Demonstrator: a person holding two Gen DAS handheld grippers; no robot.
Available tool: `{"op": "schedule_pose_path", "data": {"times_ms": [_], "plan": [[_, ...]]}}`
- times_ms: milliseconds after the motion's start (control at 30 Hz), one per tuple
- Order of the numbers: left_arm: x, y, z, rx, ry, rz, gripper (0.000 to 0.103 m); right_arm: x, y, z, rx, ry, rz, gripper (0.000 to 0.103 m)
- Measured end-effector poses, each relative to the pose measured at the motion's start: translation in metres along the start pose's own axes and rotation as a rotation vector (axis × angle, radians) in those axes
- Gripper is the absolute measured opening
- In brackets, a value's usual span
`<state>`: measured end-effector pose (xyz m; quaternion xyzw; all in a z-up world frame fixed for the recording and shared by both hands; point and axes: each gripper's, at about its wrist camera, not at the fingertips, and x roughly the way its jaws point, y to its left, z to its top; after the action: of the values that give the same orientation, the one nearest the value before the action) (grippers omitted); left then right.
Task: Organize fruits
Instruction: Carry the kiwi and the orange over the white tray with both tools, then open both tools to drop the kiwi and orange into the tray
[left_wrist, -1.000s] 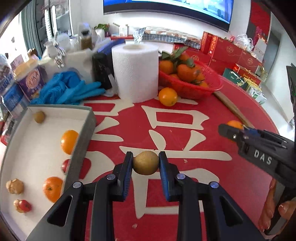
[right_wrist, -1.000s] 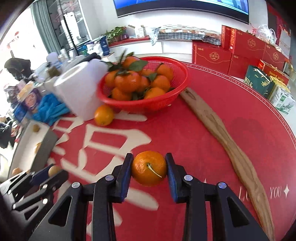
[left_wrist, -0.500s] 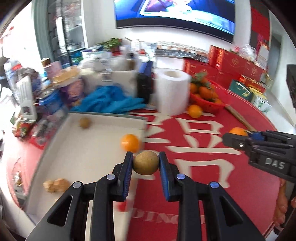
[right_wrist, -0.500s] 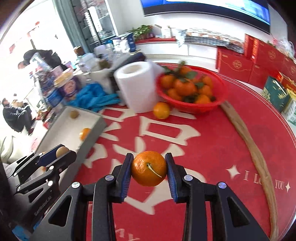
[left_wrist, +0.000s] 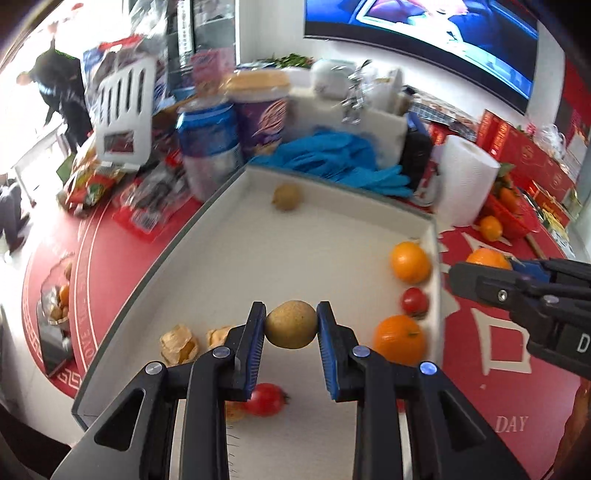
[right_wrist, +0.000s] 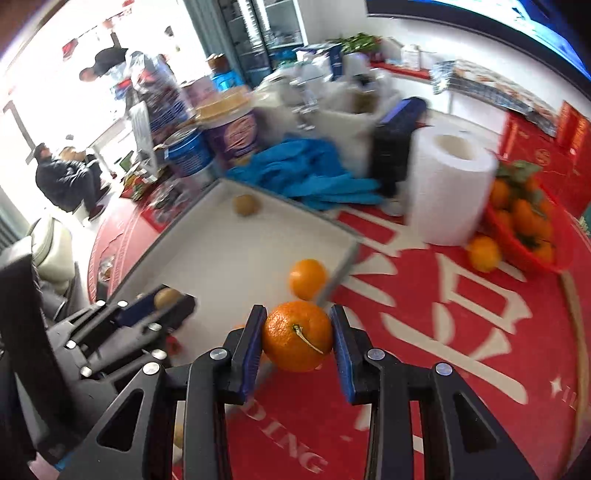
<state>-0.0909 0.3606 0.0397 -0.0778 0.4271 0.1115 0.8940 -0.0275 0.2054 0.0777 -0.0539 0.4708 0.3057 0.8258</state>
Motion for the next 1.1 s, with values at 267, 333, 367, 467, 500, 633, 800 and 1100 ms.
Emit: {"op": "schedule_pose_path", "data": {"times_ms": [267, 333, 367, 467, 500, 633, 800, 1100], "plan": [[0.013, 0.008, -0.008, -0.029, 0.036, 0.030, 0.031, 0.048, 0.012, 0.001, 0.011, 0.113, 0.045, 0.036], [0.013, 0.007, -0.010, -0.025, 0.039, 0.024, 0.031, 0.047, 0.012, 0.000, 0.003, 0.106, 0.043, 0.036], [0.013, 0.008, -0.011, -0.028, 0.044, 0.015, 0.031, 0.045, 0.012, 0.000, 0.001, 0.111, 0.043, 0.036], [0.014, 0.010, -0.010, -0.045, 0.048, 0.006, 0.031, 0.044, 0.012, 0.003, 0.001, 0.116, 0.035, 0.036], [0.014, 0.011, -0.010, -0.051, 0.052, 0.002, 0.031, 0.043, 0.013, 0.005, -0.002, 0.111, 0.028, 0.036], [0.011, 0.012, -0.009, -0.055, 0.045, 0.011, 0.069, 0.041, 0.016, 0.010, -0.013, 0.102, 0.020, 0.037], [-0.001, 0.010, -0.006, -0.033, -0.003, 0.060, 0.086, 0.032, 0.023, 0.012, -0.030, 0.065, -0.009, 0.073], [-0.006, 0.015, -0.008, -0.049, 0.032, 0.074, 0.103, 0.003, 0.021, 0.010, -0.053, 0.023, -0.053, 0.103]]}}
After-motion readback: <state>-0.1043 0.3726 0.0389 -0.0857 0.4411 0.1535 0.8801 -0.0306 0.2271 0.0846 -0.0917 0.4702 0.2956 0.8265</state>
